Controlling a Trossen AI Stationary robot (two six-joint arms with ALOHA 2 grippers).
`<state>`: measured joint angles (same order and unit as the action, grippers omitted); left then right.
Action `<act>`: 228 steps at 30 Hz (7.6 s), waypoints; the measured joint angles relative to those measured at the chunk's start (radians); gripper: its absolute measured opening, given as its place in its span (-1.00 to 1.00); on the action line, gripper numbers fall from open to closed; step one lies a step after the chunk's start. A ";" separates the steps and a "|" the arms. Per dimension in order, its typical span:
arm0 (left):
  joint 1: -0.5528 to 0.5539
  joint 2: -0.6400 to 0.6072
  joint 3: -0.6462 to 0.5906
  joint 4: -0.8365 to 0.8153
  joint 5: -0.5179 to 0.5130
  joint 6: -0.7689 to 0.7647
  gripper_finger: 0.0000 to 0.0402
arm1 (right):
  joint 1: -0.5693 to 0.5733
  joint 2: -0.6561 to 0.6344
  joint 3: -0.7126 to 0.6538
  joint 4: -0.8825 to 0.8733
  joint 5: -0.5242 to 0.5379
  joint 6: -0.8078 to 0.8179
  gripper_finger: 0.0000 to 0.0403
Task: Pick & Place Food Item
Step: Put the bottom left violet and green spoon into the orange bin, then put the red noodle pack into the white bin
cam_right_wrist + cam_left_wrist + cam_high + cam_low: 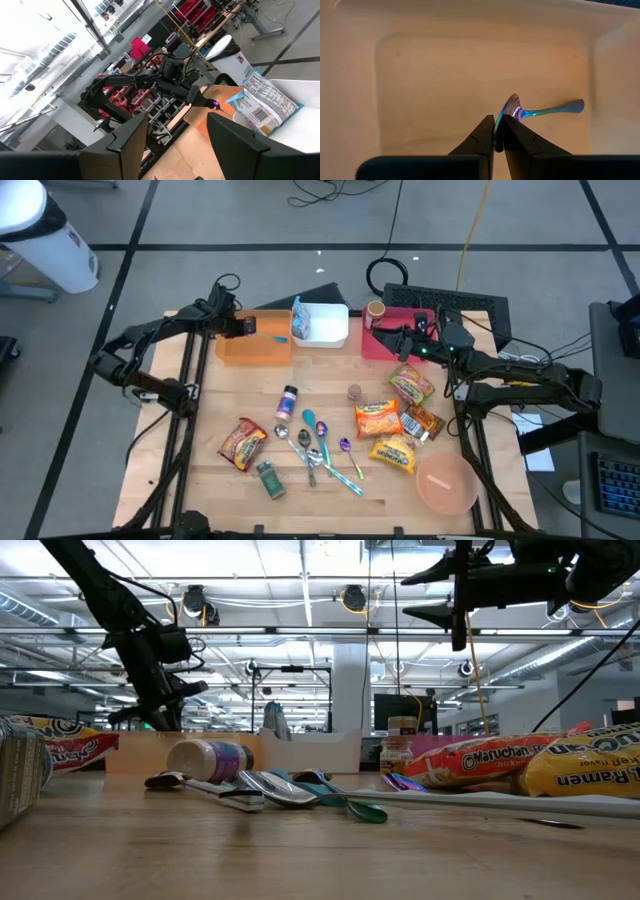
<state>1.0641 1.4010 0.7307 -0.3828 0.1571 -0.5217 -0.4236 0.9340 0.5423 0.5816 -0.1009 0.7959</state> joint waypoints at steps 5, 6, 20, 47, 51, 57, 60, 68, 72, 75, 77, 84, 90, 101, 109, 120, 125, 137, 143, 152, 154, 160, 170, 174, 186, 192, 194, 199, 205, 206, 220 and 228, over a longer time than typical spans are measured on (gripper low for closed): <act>0.000 0.000 0.000 0.000 -0.008 0.000 -0.83 | 0.000 0.000 0.000 -0.001 0.000 0.000 0.00; 0.000 0.000 0.000 0.000 -0.009 0.000 -0.83 | 0.000 0.000 0.000 -0.001 0.000 0.000 0.00; 0.000 0.000 -0.002 -0.018 -0.046 -0.003 -0.66 | 0.000 0.000 0.000 -0.001 0.000 0.000 0.00; 0.002 -0.192 0.084 -0.043 0.273 0.081 -0.15 | 0.000 0.000 0.000 0.001 -0.004 0.011 0.00; -0.007 -0.333 0.132 -0.099 0.293 0.113 -0.15 | 0.000 0.000 0.000 0.003 -0.007 0.038 0.00; -0.063 -0.560 0.150 -0.234 0.294 0.134 -0.15 | 0.014 0.000 0.000 0.005 -0.031 0.048 0.00; -0.114 -0.662 0.150 -0.348 0.287 0.117 -0.15 | 0.045 0.000 0.000 0.005 -0.034 0.027 0.00; -0.322 -0.814 0.150 -0.585 0.326 -0.059 -0.15 | 0.130 0.000 0.000 0.005 -0.033 -0.070 0.00; -0.453 -0.816 0.150 -0.607 0.294 -0.159 -0.15 | 0.157 0.000 0.000 0.005 -0.033 -0.120 0.00; -0.549 -0.789 0.150 -0.606 0.268 -0.203 -0.15 | 0.170 0.000 0.000 0.005 -0.033 -0.135 0.00; -0.614 -0.749 0.150 -0.605 0.262 -0.219 -0.15 | 0.177 0.000 0.000 0.005 -0.032 -0.135 0.00; -0.804 -0.554 0.150 -0.603 0.262 -0.199 -0.15 | 0.197 0.000 0.000 0.004 -0.032 -0.150 0.00; -0.907 -0.384 0.150 -0.602 0.277 -0.111 -0.15 | 0.200 0.000 0.000 0.004 -0.032 -0.154 0.00; -0.950 -0.128 0.150 -0.544 0.288 0.162 -0.15 | 0.204 0.000 0.000 -0.001 -0.034 -0.145 0.00; -0.950 0.007 0.150 -0.551 0.289 0.361 -0.15 | 0.204 0.000 0.000 -0.001 -0.035 -0.135 0.00; -0.949 0.150 0.148 -0.617 0.342 0.506 -0.15 | 0.204 0.000 0.000 -0.018 -0.062 -0.135 0.00; -0.949 0.184 0.145 -0.620 0.358 0.531 -0.15 | 0.204 0.000 0.000 -0.044 -0.062 -0.138 0.00; -0.925 0.177 0.145 -0.689 0.408 0.538 -0.83 | 0.203 0.000 0.000 -0.048 -0.060 -0.173 0.00; -0.900 0.177 0.145 -0.700 0.482 0.506 -0.96 | 0.203 0.000 0.000 -0.048 -0.058 -0.180 0.00; -0.846 0.115 0.211 -0.753 0.498 0.474 -0.98 | 0.203 0.000 0.000 -0.048 -0.058 -0.180 0.00; -0.834 0.087 0.250 -0.761 0.492 0.463 -0.99 | 0.203 0.000 0.000 -0.046 -0.058 -0.180 0.00; -0.820 0.020 0.415 -0.801 0.421 0.442 -0.99 | 0.203 0.000 0.000 -0.029 -0.058 -0.197 0.00; -0.820 0.015 0.618 -0.793 0.400 0.395 -1.00 | 0.203 0.000 0.000 0.020 -0.058 -0.242 0.00; -0.820 0.015 0.661 -0.785 0.400 0.381 -1.00 | 0.203 0.000 0.000 0.047 -0.058 -0.285 0.00; -0.823 0.064 0.730 -0.661 0.398 0.281 -1.00 | 0.287 0.107 0.067 0.019 -0.057 -0.371 0.00; -0.831 0.135 0.813 -0.660 0.373 0.287 -1.00 | 0.297 0.209 0.129 0.021 -0.057 -0.364 0.00; -0.837 0.155 0.840 -0.660 0.372 0.289 -1.00 | 0.297 0.235 0.145 0.019 -0.057 -0.364 0.00; -0.853 0.208 0.907 -0.661 0.372 0.320 -1.00 | 0.297 0.288 0.167 0.039 -0.057 -0.363 0.00; -0.869 0.252 0.970 -0.660 0.373 0.336 -1.00 | 0.311 0.332 0.171 0.087 -0.065 -0.360 0.00; -0.869 0.260 0.978 -0.662 0.374 0.341 -1.00 | 0.315 0.340 0.171 0.105 -0.082 -0.360 0.00; -0.869 0.298 1.024 -0.620 0.405 0.377 -1.00 | 0.328 0.374 0.170 0.152 -0.106 -0.336 0.00; -0.870 0.298 1.024 -0.516 0.420 0.370 -1.00 | 0.327 0.375 0.170 0.153 -0.108 -0.337 0.00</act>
<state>0.1940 1.6993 1.7550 -0.8991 0.5770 -0.1521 -0.0963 1.3087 0.7124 0.7347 -0.2094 0.4594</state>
